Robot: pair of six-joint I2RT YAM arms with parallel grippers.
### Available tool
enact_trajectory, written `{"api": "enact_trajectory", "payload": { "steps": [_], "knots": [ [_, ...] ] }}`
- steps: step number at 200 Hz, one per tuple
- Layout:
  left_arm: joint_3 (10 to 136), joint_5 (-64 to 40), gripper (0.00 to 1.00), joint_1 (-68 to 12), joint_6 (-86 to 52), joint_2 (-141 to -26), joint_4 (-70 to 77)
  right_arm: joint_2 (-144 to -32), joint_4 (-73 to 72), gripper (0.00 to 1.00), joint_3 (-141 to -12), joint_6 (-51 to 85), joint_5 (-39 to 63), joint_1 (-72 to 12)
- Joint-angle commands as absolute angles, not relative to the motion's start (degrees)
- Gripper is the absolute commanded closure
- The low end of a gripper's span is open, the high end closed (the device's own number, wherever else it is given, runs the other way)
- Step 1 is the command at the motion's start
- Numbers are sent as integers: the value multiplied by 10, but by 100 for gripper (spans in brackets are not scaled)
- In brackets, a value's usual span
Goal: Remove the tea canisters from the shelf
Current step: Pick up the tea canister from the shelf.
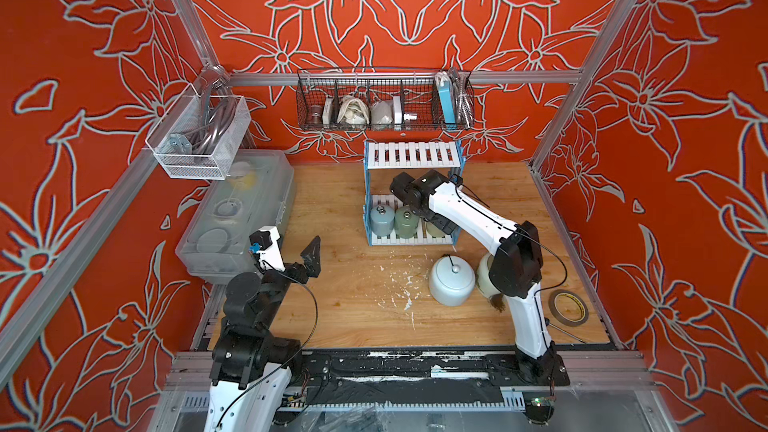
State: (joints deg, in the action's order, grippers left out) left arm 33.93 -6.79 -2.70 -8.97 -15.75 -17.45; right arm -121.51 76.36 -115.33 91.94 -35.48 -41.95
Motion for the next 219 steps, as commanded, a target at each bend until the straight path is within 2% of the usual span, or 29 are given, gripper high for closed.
{"api": "enact_trajectory", "payload": {
  "steps": [1,157,219],
  "knots": [
    [332,-81,1,-29,-85,-154,-155,-1240,739,1,-1139,933,-343,-412],
    [333,-71,1,-27,-84,-156,-158,-1312,693,1,-1156,910,-333,-374],
    [331,-70,1,-28,-84,-153,-156,-1301,658,24,-1129,904,-328,-375]
  ]
}}
